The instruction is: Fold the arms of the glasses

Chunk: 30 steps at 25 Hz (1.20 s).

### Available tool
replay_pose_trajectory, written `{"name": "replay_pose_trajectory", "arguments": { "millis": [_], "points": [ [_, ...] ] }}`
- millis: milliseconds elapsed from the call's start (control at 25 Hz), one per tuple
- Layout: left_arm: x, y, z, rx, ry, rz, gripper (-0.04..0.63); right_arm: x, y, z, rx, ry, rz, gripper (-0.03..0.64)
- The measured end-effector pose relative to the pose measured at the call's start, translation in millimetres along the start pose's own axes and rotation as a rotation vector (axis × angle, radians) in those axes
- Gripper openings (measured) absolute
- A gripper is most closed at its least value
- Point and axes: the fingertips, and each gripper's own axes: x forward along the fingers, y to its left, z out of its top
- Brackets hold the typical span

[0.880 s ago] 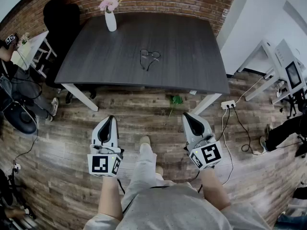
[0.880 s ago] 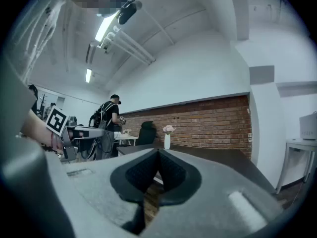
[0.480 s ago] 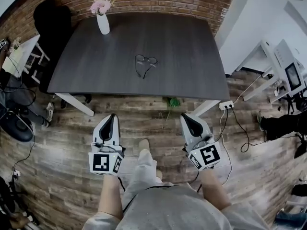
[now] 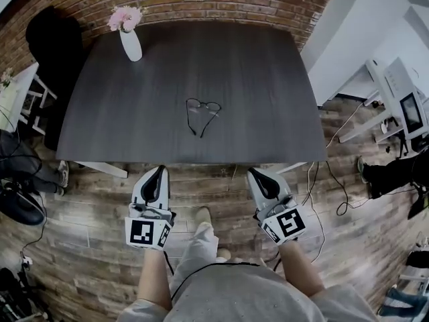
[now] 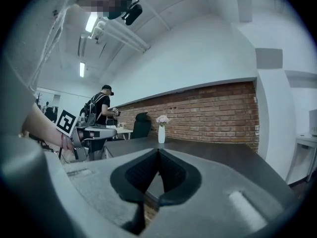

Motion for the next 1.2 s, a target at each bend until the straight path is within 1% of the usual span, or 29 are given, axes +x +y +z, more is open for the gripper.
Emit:
{"name": "replay_pose_trajectory", "arguments": {
  "millis": [360, 520, 680, 840, 880, 920, 1040, 1160, 1200],
  "points": [
    [65.3, 36.8, -22.3, -0.015, 0.054, -0.112, -0.002, 67.4, -26.5, -14.4, 0.012, 0.060, -0.020, 0.003],
    [82.9, 43.5, -35.6, -0.032, 0.079, -0.145, -0.002, 89.0, -31.2, -27.1, -0.005, 0.101, -0.002, 0.003],
    [102.2, 50.7, -45.3, -0.057, 0.092, -0.150, -0.002, 111.0, -34.2, -40.1, -0.046, 0.141, 0.032, 0.003],
    [117.1, 54.4, -53.1, -0.052, 0.105, -0.165, -0.002, 131.8, -33.0, -49.1, -0.061, 0.201, 0.085, 0.005],
    [120.7, 55.4, -54.7, -0.053, 0.109, -0.171, -0.002, 137.0, -32.7, -51.4, -0.074, 0.218, 0.105, 0.013],
    [124.6, 56.8, -56.2, -0.054, 0.114, -0.175, -0.002, 142.3, -32.7, -54.5, -0.091, 0.235, 0.127, 0.038],
    [138.2, 62.6, -62.5, -0.060, 0.136, -0.184, -0.002, 159.1, -37.4, -68.2, -0.147, 0.267, 0.179, 0.044],
    [151.6, 66.1, -79.5, -0.022, 0.178, -0.196, -0.002, 176.4, -45.4, -77.0, -0.179, 0.317, 0.207, 0.042],
    [155.4, 66.8, -85.9, 0.000, 0.198, -0.200, -0.002, 181.8, -47.4, -79.4, -0.186, 0.332, 0.216, 0.027]
  ]
}}
